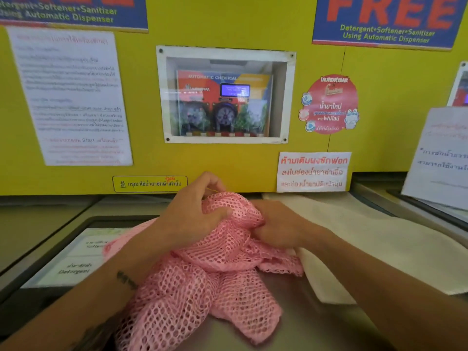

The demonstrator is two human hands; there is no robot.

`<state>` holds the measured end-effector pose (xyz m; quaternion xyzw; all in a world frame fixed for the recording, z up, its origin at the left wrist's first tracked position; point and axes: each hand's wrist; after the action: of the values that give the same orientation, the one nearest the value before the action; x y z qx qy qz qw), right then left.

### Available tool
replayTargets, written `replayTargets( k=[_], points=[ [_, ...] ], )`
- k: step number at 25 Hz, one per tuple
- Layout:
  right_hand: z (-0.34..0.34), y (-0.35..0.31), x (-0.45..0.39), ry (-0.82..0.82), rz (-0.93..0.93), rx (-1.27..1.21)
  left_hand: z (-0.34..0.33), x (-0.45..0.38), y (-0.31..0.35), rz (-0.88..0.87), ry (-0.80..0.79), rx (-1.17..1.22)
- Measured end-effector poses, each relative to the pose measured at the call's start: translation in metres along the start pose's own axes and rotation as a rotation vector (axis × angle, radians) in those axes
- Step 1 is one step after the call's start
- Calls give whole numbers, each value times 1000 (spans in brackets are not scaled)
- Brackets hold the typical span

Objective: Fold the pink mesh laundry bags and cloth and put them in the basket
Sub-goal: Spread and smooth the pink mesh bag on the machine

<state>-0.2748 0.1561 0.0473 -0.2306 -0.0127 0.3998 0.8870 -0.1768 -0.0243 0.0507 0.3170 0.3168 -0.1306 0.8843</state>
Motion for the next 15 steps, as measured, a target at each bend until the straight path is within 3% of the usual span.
replayTargets(
  k=[4,6,8,9,11,12,13,15],
  points=[
    [59,20,-9,429,9,-203,3,-6,1,-22,70,60],
    [97,42,-2,678,-35,-26,-4,-8,-3,3,26,-14],
    [113,78,13,767,-228,320,-12,-7,-8,78,-149,-160],
    [110,97,23,670,-337,474,-14,-5,-12,117,-306,-266],
    [85,133,43,239,-469,645,-19,-1,-18,163,-597,-491],
    [72,143,51,40,-468,625,-20,1,-22,171,-660,-546],
    [64,148,59,-58,-448,539,-21,1,-26,175,-675,-544],
    [69,144,70,-33,-421,364,-19,1,-25,168,-614,-444]
  ],
)
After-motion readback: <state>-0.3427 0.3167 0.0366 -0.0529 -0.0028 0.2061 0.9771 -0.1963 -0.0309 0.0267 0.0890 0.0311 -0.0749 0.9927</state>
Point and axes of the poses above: each hand's wrist, its own x-axis away from the middle knuckle, its own z-axis out of the back of the hand, y = z × x, and after that the axes turned 8 degrees about -z, right-handed
